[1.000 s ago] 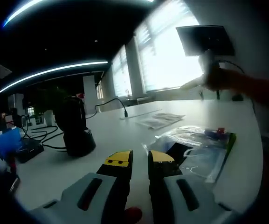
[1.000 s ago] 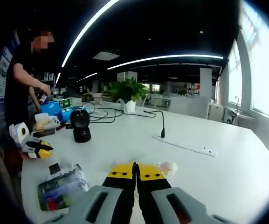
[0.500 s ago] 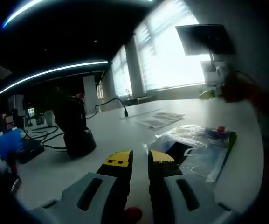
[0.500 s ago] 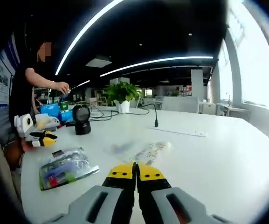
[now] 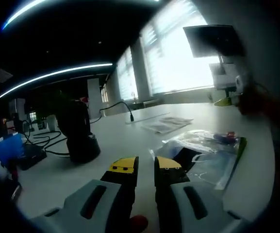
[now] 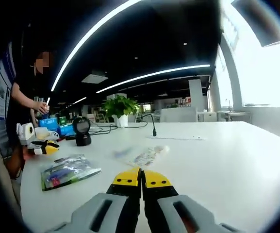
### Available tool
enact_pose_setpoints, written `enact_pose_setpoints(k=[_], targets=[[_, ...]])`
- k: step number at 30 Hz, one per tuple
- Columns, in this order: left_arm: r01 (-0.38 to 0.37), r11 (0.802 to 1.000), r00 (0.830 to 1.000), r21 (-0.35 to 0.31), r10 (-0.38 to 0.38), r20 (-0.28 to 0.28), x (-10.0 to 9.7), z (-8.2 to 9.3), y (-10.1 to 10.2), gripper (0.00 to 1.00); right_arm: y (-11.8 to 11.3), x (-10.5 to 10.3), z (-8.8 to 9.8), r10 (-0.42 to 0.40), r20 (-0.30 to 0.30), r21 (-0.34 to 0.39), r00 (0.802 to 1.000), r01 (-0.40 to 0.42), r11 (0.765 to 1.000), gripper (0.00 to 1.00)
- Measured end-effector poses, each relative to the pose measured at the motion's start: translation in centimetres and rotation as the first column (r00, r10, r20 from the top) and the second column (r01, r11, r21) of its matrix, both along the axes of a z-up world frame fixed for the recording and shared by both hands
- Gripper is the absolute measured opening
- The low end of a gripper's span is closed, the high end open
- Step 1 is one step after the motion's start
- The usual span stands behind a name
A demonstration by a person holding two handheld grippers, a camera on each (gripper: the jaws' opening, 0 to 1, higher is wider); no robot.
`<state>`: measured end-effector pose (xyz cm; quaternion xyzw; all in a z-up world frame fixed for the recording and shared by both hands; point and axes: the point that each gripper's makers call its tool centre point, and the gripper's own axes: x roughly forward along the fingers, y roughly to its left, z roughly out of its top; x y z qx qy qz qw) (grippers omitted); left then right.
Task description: Clip sheet goods on table flip sheet goods clip sheet goods scan sheet goods put sheet goods back to table
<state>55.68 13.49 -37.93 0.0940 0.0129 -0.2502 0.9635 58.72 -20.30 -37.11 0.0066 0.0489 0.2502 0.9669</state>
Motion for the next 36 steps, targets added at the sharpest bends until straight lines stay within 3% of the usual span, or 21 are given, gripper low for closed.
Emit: enact_pose_setpoints(k=[8, 17, 26, 36], targets=[[0.003, 1.000, 1.000, -0.004, -0.003, 0.004, 0.0, 0.1, 0.0, 0.06, -0.1, -0.5, -0.1, -0.003, 0.039, -0.017, 0.999, 0.003, 1.000, 0.00], [0.010, 1.000, 1.000, 0.007, -0.010, 0.007, 0.0, 0.0, -0.2, 0.06, 0.1, -0.2, -1.0, -0.004, 0.031, -0.090, 1.000, 0.007, 0.996, 0.00], [0.008, 1.000, 1.000, 0.010, -0.009, 0.013, -0.1, 0.1, -0.2, 0.06, 0.2, -1.0, 0.5, 0.000, 0.061, -0.037, 0.998, 0.002, 0.999, 0.00], [0.002, 1.000, 1.000, 0.014, -0.002, 0.011, 0.0, 0.0, -0.1, 0.06, 0.6, -1.8, 0.7, 0.006, 0.074, -0.071, 0.997, -0.001, 0.997, 0.00]])
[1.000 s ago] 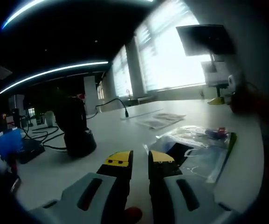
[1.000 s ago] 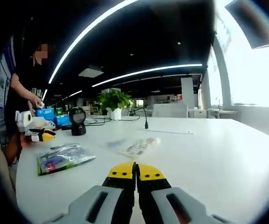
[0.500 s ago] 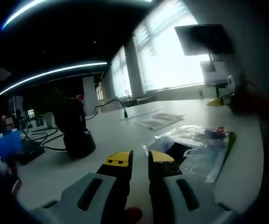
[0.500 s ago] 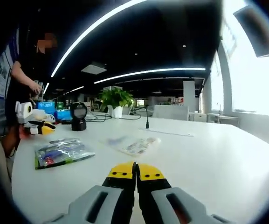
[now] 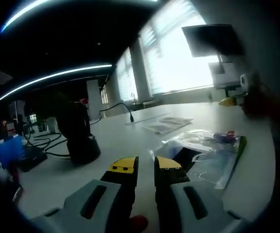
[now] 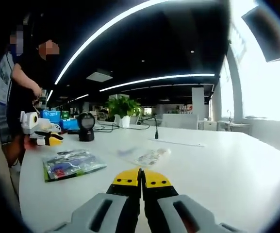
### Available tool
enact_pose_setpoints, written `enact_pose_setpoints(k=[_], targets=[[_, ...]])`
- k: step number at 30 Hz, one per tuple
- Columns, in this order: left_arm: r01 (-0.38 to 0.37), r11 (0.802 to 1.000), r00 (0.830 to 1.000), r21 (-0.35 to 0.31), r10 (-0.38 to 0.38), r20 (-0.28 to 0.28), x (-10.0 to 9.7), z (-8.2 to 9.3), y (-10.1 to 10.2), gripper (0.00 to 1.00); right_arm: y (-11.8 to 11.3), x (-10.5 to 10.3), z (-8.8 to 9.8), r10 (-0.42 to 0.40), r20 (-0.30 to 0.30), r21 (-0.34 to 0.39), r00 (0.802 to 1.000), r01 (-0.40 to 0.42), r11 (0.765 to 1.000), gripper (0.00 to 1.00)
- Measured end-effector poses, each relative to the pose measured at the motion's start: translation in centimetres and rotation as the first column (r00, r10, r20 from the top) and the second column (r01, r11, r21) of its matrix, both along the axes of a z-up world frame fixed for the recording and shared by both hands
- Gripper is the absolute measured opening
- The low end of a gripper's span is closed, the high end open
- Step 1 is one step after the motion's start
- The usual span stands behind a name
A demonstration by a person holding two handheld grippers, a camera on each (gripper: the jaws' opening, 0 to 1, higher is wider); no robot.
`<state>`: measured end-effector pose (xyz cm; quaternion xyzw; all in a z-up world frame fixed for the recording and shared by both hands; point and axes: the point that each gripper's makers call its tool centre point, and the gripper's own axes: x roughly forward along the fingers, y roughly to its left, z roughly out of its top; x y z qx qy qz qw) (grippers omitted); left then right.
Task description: Clip sheet goods on table flip sheet goods clip sheet goods scan sheet goods put sheet goods back to table
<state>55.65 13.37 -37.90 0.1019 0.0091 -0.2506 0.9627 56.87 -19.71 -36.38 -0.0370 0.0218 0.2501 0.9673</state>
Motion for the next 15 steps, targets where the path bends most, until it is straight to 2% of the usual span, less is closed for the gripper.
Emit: enact_pose_setpoints(k=[15], targets=[[-0.004, 1.000, 1.000, -0.001, 0.004, 0.000, 0.09, 0.00, 0.08, 0.06, 0.23, -0.95, -0.43, 0.003, -0.003, 0.004, 1.000, -0.003, 1.000, 0.00]])
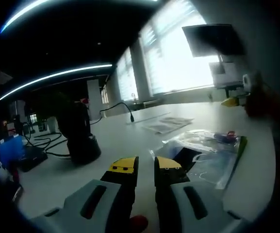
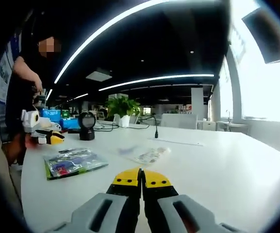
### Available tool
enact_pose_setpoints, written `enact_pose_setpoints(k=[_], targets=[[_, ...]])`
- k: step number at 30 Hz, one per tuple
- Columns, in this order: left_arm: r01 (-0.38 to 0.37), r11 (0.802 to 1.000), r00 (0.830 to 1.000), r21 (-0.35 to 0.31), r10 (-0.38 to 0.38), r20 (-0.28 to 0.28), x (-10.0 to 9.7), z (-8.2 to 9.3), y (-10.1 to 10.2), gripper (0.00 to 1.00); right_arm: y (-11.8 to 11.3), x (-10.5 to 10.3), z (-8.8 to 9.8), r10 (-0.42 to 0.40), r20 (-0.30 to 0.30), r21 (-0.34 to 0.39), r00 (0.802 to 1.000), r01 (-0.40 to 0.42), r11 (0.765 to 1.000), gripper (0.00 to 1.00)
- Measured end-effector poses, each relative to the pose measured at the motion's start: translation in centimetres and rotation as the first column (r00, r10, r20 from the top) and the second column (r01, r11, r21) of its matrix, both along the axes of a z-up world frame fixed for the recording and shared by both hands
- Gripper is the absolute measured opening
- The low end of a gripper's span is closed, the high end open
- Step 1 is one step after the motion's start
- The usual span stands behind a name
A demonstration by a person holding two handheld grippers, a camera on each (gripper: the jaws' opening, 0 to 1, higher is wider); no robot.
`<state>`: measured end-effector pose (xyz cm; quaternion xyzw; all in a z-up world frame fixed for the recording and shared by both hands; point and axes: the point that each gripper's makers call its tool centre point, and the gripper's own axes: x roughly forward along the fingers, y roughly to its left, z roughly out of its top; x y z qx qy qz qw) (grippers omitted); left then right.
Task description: Clip sheet goods on table flip sheet goods clip sheet goods scan sheet goods put sheet goods back to table
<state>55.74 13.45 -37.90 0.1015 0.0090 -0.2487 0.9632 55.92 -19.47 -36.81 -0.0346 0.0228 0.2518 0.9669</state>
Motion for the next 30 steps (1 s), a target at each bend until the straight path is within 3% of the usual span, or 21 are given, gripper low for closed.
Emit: enact_pose_setpoints(k=[13, 22, 30], targets=[[0.001, 1.000, 1.000, -0.008, -0.001, -0.002, -0.2, 0.0, 0.0, 0.06, 0.0, -0.4, 0.1, 0.023, 0.010, 0.014, 1.000, -0.023, 1.000, 0.00], [0.005, 1.000, 1.000, -0.006, -0.005, 0.000, -0.2, 0.1, -0.2, 0.06, 0.5, -0.1, -1.2, 0.024, -0.012, -0.042, 1.000, -0.025, 0.999, 0.00], [0.010, 1.000, 1.000, 0.002, -0.010, -0.007, -0.3, -0.1, -0.3, 0.06, 0.3, -0.2, -1.0, 0.026, -0.010, -0.030, 1.000, -0.027, 0.999, 0.00]])
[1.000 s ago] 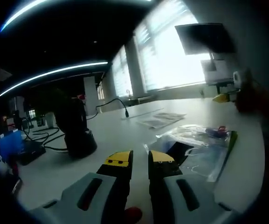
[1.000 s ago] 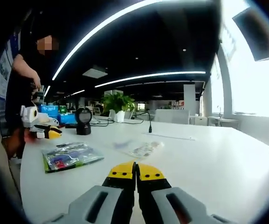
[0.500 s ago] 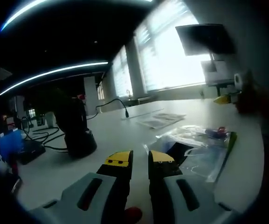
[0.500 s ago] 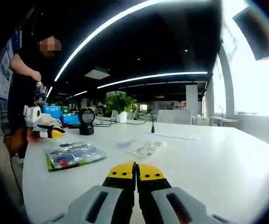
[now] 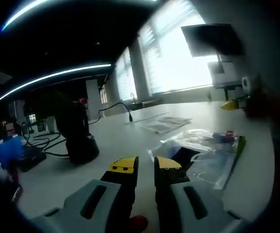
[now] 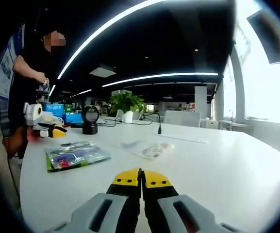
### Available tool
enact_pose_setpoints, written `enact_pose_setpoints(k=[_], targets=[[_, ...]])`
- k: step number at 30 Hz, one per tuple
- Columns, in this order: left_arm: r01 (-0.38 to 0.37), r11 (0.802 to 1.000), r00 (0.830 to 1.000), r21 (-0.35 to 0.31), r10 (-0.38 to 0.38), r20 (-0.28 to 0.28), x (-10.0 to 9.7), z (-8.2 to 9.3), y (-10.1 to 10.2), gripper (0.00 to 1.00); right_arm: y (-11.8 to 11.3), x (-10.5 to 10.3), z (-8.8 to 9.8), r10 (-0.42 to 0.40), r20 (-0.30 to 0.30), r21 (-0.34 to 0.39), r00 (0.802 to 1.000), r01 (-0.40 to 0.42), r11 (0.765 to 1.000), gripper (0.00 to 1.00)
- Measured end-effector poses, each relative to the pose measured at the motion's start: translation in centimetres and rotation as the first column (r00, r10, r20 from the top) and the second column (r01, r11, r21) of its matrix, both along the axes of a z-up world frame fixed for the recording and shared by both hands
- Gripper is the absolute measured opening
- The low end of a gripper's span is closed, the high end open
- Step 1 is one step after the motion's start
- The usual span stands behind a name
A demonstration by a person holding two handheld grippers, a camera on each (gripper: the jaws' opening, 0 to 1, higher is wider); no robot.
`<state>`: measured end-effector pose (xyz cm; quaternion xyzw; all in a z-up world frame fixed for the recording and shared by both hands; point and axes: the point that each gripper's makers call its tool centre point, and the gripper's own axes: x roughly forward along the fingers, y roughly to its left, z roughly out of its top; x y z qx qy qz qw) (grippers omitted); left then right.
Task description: Clip sheet goods on table flip sheet goods clip sheet goods scan sheet goods put sheet goods back to table
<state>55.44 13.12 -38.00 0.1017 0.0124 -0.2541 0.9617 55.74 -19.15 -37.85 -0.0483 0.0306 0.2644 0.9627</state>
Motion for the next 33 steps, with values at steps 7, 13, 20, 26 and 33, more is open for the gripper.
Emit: enact_pose_setpoints(k=[7, 13, 20, 26, 33], targets=[[0.002, 1.000, 1.000, -0.007, -0.002, -0.002, -0.02, 0.05, -0.04, 0.06, -0.01, -0.02, -0.08, -0.002, 0.002, -0.012, 1.000, 0.002, 1.000, 0.00], [0.019, 0.999, 0.999, -0.044, -0.020, -0.027, -0.09, 0.13, -0.20, 0.06, -0.04, -0.03, -0.14, -0.002, -0.002, -0.010, 1.000, 0.002, 1.000, 0.00], [0.048, 0.993, 0.995, -0.107, -0.058, -0.085, -0.09, 0.25, -0.44, 0.06, 0.05, -0.10, -0.19, 0.002, -0.002, -0.016, 1.000, -0.002, 1.000, 0.00], [0.057, 0.990, 0.990, -0.129, -0.073, -0.121, -0.21, 0.81, -0.37, 0.06, 0.14, -0.16, -0.18, 0.009, -0.002, -0.014, 1.000, -0.009, 1.000, 0.00], [0.061, 0.983, 0.972, -0.173, -0.098, -0.215, 0.25, 0.50, -0.35, 0.06, 0.22, -0.20, -0.19, 0.014, -0.004, -0.011, 1.000, -0.014, 1.000, 0.00]])
